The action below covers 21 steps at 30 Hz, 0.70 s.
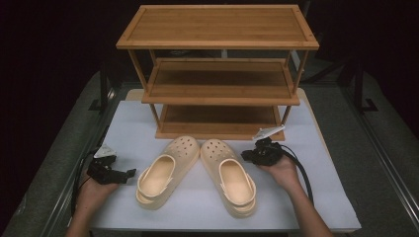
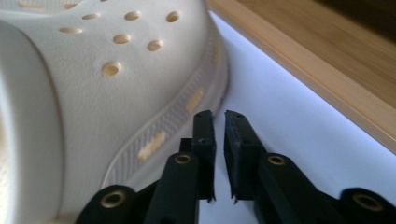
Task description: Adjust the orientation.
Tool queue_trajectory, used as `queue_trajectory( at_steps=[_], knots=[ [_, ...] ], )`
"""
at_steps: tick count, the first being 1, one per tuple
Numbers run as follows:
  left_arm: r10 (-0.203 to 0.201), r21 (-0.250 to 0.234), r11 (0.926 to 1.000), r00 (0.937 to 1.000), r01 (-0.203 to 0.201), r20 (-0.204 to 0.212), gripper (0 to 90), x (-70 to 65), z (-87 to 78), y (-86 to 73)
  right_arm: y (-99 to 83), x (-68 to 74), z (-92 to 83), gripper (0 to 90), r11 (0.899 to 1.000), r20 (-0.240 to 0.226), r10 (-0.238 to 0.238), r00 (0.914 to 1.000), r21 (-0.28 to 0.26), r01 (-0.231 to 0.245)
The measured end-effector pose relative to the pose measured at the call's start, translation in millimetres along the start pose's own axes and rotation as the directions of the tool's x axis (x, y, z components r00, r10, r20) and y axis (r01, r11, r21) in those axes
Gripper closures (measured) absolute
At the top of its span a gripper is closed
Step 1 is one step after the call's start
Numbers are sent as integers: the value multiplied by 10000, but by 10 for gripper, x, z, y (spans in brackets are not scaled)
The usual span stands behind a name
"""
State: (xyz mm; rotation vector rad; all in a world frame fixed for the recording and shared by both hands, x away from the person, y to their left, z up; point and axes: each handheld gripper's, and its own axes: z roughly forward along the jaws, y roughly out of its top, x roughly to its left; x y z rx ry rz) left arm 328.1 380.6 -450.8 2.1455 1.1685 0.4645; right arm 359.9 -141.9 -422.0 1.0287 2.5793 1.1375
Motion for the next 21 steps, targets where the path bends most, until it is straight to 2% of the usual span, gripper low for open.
queue_trajectory(
  at_steps=[4,6,8,10,15,21],
  knots=[
    [13,-1,10000,10000,-13,-10,0,0,0,0,-73,-23,-172,657,9995,278,286,9992,-124,-282],
    [3,-5,10000,10000,-3,-16,0,-2,0,-1,-121,-19,-262,579,9985,482,442,9979,-358,-425],
    [3,-10,10000,10000,-3,-16,0,-2,0,-1,-168,-18,-331,517,9970,481,680,9965,-397,-661],
    [8,-12,10000,10000,-8,-19,0,-2,0,-1,-213,-4,-394,483,9967,506,760,9958,-322,-745],
    [-5,-29,10000,10000,5,-15,0,-3,-2,-2,-331,51,-555,423,9934,494,912,9946,-749,-874],
    [59,-31,10000,10000,-59,-22,0,-9,-12,0,-343,99,-652,389,9903,524,892,9946,-1114,-829]
  ],
)
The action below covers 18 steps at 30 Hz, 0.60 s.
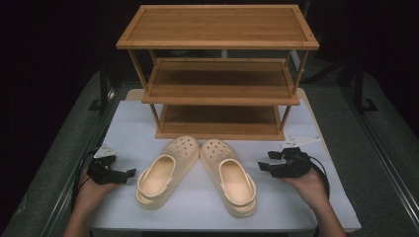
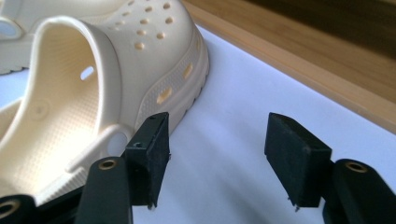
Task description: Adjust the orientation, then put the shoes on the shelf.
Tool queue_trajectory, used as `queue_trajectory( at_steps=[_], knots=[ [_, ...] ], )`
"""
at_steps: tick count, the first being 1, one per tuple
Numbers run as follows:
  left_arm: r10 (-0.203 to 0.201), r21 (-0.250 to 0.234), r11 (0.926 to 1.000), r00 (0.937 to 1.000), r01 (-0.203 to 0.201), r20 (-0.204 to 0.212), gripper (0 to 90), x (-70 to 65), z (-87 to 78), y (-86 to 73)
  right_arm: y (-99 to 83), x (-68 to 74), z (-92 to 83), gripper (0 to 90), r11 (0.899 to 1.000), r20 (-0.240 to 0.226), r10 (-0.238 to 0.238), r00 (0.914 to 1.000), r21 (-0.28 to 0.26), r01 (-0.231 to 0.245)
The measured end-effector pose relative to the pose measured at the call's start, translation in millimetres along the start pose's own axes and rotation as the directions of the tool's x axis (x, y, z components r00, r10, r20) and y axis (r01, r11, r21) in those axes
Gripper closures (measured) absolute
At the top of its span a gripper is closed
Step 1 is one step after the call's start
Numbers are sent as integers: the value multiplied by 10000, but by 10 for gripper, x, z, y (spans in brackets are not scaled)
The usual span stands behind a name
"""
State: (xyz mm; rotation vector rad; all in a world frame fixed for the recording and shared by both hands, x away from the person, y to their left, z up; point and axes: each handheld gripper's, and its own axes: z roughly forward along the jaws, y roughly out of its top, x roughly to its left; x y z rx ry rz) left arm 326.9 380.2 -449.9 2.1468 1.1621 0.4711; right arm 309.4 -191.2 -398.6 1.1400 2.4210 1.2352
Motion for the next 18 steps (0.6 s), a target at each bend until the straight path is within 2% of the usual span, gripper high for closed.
queue_trajectory(
  at_steps=[2,4,6,9,11,15,18],
  knots=[
    [-31,10,10000,9999,31,142,0,-9,-21,17,15,17,-6,379,9999,-63,-79,9999,-97,79],
    [-17,-250,9997,9998,21,180,0,-26,-74,58,32,45,-10,374,9999,-130,-99,9999,-142,97],
    [-28,-452,9990,9992,46,390,0,-45,-138,113,49,72,-11,369,9997,-201,-165,9997,-174,161],
    [171,-850,9963,9975,-113,680,0,-107,-242,204,71,105,-12,359,9995,-305,-246,9992,-193,240],
    [326,-1075,9939,9957,-233,862,32,-163,-316,274,82,125,-19,353,9995,-399,-208,9990,-250,198],
    [721,-1511,9872,9886,-518,1318,60,-299,-420,405,104,165,-24,349,9993,-520,-217,9984,-318,201],
    [1040,-1706,9824,9810,-756,1640,60,-413,-446,491,120,199,-14,346,9990,-622,-302,9976,-361,279]
  ],
)
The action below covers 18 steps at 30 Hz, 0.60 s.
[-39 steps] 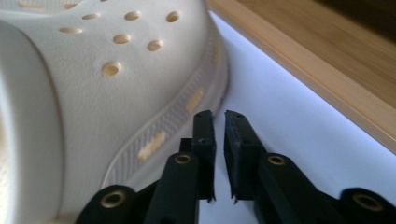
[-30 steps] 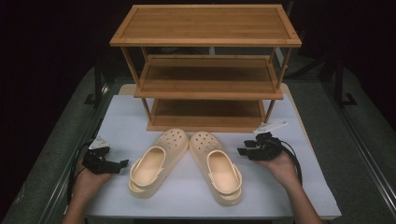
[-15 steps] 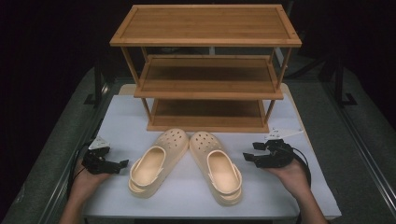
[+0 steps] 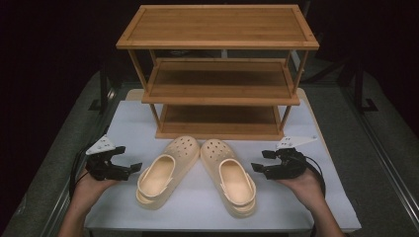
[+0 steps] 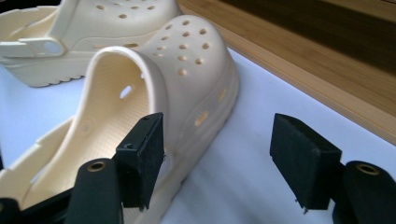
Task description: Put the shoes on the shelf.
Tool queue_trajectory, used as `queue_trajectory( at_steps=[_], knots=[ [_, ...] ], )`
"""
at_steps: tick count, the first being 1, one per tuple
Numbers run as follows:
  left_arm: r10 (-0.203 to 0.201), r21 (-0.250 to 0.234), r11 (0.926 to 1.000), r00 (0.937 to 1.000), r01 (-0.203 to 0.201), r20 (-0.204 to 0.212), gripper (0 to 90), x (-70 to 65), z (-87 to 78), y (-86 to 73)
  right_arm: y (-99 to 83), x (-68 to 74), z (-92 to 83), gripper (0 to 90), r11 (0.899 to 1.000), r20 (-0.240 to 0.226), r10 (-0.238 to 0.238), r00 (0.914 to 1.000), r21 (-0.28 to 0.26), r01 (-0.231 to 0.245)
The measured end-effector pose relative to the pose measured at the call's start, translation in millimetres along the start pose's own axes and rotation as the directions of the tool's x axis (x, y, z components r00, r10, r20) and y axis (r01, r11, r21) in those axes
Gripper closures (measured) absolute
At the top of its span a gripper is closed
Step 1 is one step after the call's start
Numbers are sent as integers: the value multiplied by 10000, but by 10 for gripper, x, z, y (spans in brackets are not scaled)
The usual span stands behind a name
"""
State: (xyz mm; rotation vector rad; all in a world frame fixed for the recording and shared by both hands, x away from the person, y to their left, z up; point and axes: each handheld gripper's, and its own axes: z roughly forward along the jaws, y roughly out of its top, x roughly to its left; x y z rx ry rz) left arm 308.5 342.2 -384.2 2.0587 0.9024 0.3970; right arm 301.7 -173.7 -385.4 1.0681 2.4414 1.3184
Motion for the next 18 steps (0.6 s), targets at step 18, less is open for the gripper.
queue_trajectory(
  at_steps=[18],
  knots=[
    [1160,-81,9932,9889,-1158,927,387,-278,307,248,49,189,222,371,9989,-713,-437,9965,125,447]
  ],
)
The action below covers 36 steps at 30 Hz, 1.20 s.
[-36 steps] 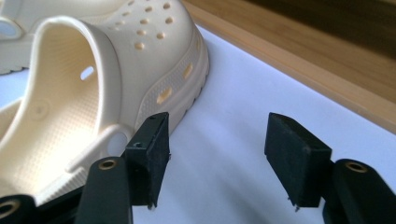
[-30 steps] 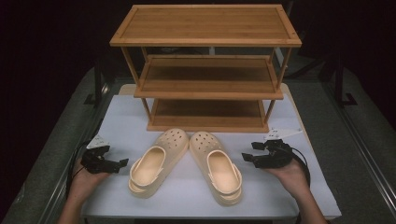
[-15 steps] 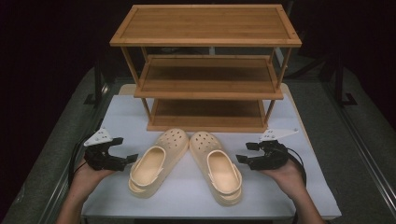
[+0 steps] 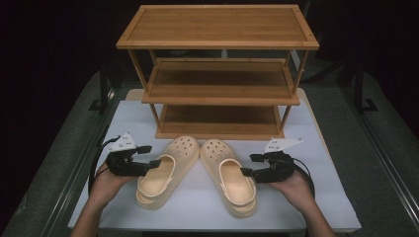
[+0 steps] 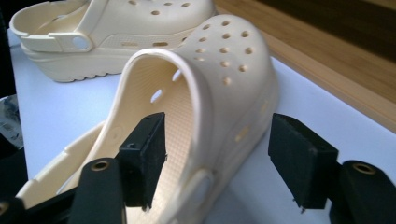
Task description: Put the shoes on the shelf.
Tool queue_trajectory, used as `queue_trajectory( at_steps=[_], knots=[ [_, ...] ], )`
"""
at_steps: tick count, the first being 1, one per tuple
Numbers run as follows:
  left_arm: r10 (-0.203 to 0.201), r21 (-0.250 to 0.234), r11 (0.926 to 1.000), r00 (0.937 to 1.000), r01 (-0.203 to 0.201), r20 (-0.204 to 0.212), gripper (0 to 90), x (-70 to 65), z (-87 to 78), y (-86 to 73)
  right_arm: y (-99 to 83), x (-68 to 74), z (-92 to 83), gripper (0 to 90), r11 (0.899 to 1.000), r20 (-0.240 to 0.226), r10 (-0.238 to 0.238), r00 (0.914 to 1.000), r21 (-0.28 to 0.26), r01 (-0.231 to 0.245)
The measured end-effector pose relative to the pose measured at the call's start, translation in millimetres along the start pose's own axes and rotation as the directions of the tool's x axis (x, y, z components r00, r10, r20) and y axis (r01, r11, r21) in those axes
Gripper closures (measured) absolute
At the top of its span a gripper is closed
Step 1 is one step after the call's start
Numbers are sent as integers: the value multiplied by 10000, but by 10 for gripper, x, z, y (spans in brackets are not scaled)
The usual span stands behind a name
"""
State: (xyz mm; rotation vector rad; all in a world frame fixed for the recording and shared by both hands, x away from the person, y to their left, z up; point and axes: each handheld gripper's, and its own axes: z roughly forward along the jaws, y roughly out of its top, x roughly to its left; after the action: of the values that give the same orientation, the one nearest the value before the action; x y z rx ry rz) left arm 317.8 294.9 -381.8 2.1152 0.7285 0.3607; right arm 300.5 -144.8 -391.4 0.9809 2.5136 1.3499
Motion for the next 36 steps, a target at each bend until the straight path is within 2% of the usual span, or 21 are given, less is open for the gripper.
queue_trajectory(
  at_steps=[6,11,13,15,20,25,31,36],
  knots=[
    [181,221,9996,9998,-182,10,527,-22,70,-18,26,40,152,462,9993,-53,-298,9995,235,299],
    [181,458,9988,9998,-182,36,622,-23,130,-30,30,32,244,555,9987,212,-381,9990,335,374],
    [296,541,9981,9994,-287,-163,659,-33,145,-28,26,27,261,605,9985,351,-435,9984,349,422],
    [298,580,9979,9992,-281,-277,685,-42,151,-24,28,30,260,649,9984,276,-498,9984,268,491],
    [299,763,9968,9974,-248,-656,737,-74,136,-2,31,54,234,715,9975,496,-665,9966,280,652],
    [362,791,9965,9947,-286,-959,775,-94,124,9,31,70,207,769,9953,1043,-955,9899,260,933],
    [441,778,9964,9894,-336,-1380,807,-134,112,40,31,50,145,815,9952,1701,-978,9806,183,961],
    [262,624,9979,9894,-174,-1427,826,-140,98,65,13,14,74,832,9968,1870,-798,9791,117,790]
  ],
)
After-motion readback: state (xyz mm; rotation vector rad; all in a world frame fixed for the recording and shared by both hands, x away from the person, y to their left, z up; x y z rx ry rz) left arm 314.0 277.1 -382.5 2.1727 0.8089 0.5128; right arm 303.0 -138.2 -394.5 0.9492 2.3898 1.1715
